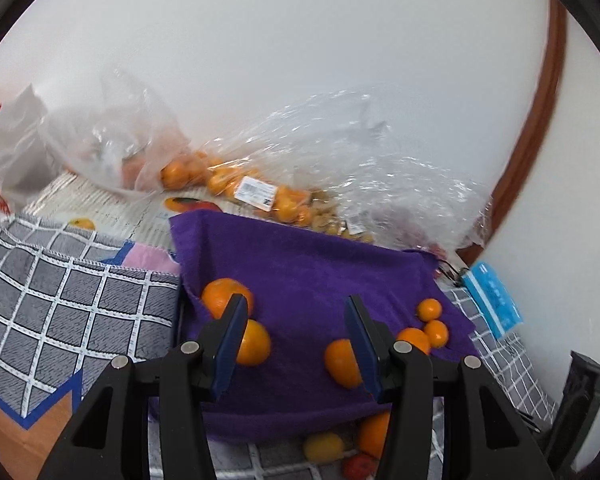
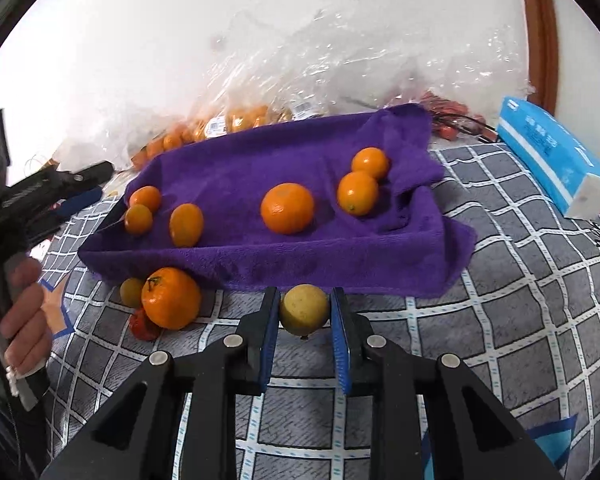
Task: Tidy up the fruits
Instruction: 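Lift the yellow-green fruit with the right tool while the left tool grasps a brownish round fruit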
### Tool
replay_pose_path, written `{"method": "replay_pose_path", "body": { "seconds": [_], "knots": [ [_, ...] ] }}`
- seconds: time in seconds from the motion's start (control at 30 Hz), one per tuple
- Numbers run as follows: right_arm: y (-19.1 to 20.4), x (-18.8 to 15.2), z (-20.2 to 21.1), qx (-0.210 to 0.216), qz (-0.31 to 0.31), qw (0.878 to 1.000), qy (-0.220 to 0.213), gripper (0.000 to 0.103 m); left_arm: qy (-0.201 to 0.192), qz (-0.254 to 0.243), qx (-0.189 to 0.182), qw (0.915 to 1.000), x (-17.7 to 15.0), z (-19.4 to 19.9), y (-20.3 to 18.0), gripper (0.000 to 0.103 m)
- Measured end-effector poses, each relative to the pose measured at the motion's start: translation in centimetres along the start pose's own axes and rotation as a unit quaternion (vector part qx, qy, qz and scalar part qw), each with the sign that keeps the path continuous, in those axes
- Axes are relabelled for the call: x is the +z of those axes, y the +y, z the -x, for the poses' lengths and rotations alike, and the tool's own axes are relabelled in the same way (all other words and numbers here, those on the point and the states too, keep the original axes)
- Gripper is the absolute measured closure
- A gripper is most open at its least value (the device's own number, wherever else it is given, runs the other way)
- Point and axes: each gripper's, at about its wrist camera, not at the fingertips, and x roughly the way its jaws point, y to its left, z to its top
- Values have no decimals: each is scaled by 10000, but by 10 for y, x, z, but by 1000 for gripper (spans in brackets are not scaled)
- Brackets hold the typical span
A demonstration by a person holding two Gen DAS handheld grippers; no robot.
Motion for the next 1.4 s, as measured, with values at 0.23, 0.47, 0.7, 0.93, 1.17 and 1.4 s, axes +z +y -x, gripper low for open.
{"method": "replay_pose_path", "body": {
  "seconds": [0.23,0.47,0.7,0.93,1.17,1.4],
  "knots": [
    [-9,-2,10,-449,-123,9987,-209,78,759,-486,343,9953,-33,19,-18,55],
    [-20,-3,8,-603,-333,9976,-103,78,1487,-279,-29,9885,-66,5,-12,55],
    [-21,-4,9,-596,-383,9974,-122,78,1500,-181,39,9885,-64,-8,-16,55],
    [-18,-4,10,-614,-301,9975,-204,78,1392,-201,104,9900,-71,-20,-18,68],
    [-16,-4,16,-565,-276,9972,-403,78,1024,-130,80,9946,-71,-2,-9,76],
    [-7,-4,24,-532,-95,9966,-622,78,1037,69,79,9946,-74,13,3,76]
  ]
}}
